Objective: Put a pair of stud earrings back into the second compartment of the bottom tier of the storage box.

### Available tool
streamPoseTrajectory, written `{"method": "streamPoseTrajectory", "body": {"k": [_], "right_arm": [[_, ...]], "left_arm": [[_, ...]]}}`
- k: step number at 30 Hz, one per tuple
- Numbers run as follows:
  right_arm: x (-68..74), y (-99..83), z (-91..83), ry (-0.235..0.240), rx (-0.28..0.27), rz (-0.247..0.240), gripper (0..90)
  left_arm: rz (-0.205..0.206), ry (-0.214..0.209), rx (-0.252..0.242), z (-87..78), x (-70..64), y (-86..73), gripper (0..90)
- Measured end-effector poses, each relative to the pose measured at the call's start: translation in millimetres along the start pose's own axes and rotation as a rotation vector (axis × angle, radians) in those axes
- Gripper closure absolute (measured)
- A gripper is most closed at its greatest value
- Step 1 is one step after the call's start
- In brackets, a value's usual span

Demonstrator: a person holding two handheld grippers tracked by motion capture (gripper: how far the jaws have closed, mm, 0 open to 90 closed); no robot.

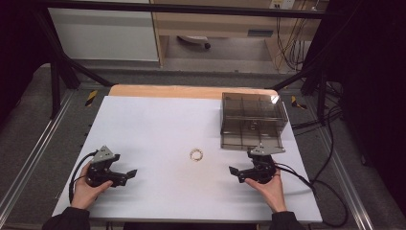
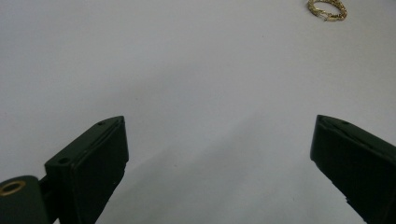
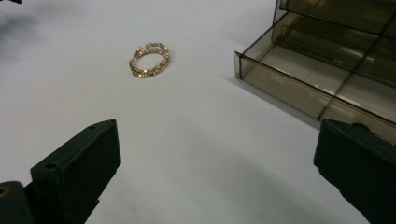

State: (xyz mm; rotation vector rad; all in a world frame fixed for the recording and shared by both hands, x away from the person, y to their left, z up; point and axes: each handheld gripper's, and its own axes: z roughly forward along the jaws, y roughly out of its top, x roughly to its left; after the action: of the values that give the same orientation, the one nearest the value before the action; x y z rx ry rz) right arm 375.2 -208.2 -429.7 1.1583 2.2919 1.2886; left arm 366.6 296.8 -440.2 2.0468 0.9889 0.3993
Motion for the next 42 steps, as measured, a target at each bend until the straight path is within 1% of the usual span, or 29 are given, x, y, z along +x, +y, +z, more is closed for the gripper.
{"method": "streamPoseTrajectory", "body": {"k": [1, 3, 5, 6, 7, 10, 11, 13, 19, 21, 23, 25, 26, 28, 29, 30, 31, 32, 34, 37, 40, 41, 42], "right_arm": [[0.0, 0.0, 0.0, 0.0, 0.0, 0.0, 1.4], [5.7, 7.8, 6.0, 0.012, -0.005, -0.008, 1.4], [7.6, 10.2, 8.3, 0.02, -0.004, -0.005, 1.4], [10.9, 15.1, 13.9, 0.024, -0.001, -0.011, 1.4], [10.9, 15.1, 13.9, 0.024, -0.001, -0.011, 1.4], [17.3, 23.7, 25.4, 0.033, 0.001, -0.014, 1.6], [17.3, 23.7, 25.4, 0.033, 0.001, -0.014, 1.6], [20.2, 27.9, 30.8, 0.041, -0.001, -0.017, 1.9], [29.8, 40.1, 48.0, 0.035, 0.014, -0.035, 3.8], [33.1, 43.6, 53.8, 0.044, 0.015, -0.035, 4.8], [35.6, 47.2, 60.4, 0.042, 0.019, -0.046, 5.6], [37.7, 50.1, 66.0, 0.052, 0.021, -0.038, 6.5], [38.1, 51.4, 68.9, 0.051, 0.023, -0.042, 6.9], [39.0, 53.4, 75.0, 0.053, 0.026, -0.035, 8.0], [39.3, 54.1, 78.0, 0.056, 0.025, -0.025, 9.0], [38.2, 54.6, 83.8, 0.063, 0.023, -0.001, 10.8], [37.6, 55.0, 86.8, 0.061, 0.028, 0.005, 11.6], [37.6, 55.0, 86.8, 0.061, 0.028, 0.005, 11.6], [36.7, 57.5, 94.8, 0.05, 0.046, -0.009, 13.2], [37.4, 59.9, 99.2, 0.053, 0.058, -0.016, 15.4], [37.0, 63.2, 105.1, 0.06, 0.054, -0.021, 20.1], [36.9, 65.0, 108.4, 0.056, 0.066, -0.031, 23.9], [36.9, 65.0, 108.4, 0.056, 0.066, -0.031, 23.9]], "left_arm": [[0.001, 0.0, 0.0, 0.1, -0.1, 0.1, 4.3], [0.001, -0.001, 0.001, 0.3, -0.3, 0.1, 4.1], [-0.001, 0.001, 0.001, 0.4, -0.1, -0.1, 4.1], [-0.001, 0.002, 0.001, 0.3, 0.2, -0.3, 4.1], [-0.004, 0.003, 0.0, 0.2, 0.4, -0.5, 4.1], [-0.005, 0.005, 0.0, -0.4, 1.0, -0.4, 4.1], [-0.009, 0.005, -0.005, -0.4, 0.9, -0.4, 4.1], [-0.009, 0.004, -0.007, -0.7, 1.2, -0.3, 4.1], [-0.009, 0.003, -0.005, -0.2, 1.0, -0.5, 4.1], [-0.005, 0.003, -0.001, -0.4, 1.1, -0.6, 4.1], [-0.003, 0.003, 0.0, -0.4, 1.0, -0.8, 4.0], [-0.004, 0.004, 0.0, -0.4, 1.3, -1.1, 4.0], [-0.005, 0.004, 0.0, -0.6, 1.5, -1.3, 4.0], [-0.007, 0.006, -0.002, -0.8, 2.0, -1.3, 4.0], [-0.008, 0.005, -0.002, -0.7, 2.1, -1.3, 4.0], [-0.007, 0.005, -0.001, -0.5, 1.8, -1.2, 4.0], [-0.006, 0.004, 0.0, -0.3, 1.5, -1.2, 4.0], [-0.006, 0.004, -0.001, 0.1, 1.1, -1.1, 4.0], [-0.005, 0.004, 0.0, 0.3, 0.9, -1.0, 3.9], [-0.008, 0.003, -0.001, 0.3, 1.3, -1.4, 3.9], [-0.01, 0.003, 0.0, 0.6, 1.4, -1.7, 3.9], [-0.009, 0.002, 0.0, 0.8, 1.1, -1.7, 3.9], [-0.008, 0.002, 0.001, 0.9, 1.0, -1.6, 3.9]]}}
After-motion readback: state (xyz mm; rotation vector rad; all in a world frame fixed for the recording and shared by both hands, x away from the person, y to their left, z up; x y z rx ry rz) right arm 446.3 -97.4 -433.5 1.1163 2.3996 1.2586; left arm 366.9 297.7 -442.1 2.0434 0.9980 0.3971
